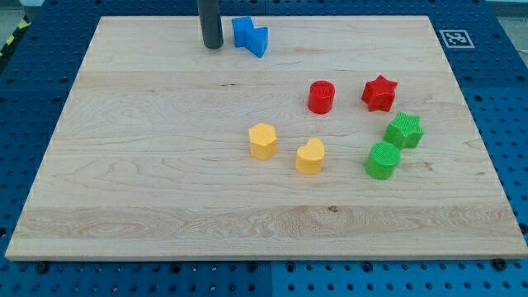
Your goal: Push your arm to the red star
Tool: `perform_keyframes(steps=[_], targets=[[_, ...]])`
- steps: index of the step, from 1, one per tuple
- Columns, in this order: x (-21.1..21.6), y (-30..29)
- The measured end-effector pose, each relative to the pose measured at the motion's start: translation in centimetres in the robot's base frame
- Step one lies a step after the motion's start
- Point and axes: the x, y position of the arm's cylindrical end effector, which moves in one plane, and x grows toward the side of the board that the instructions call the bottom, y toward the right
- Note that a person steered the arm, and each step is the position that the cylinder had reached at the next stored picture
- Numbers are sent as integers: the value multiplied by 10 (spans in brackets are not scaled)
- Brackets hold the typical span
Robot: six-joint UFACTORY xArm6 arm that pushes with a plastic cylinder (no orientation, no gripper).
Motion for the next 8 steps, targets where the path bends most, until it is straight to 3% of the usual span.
perform_keyframes(steps=[2,4,5,6,8], targets=[[23,6],[137,67],[165,116],[182,165],[175,237]])
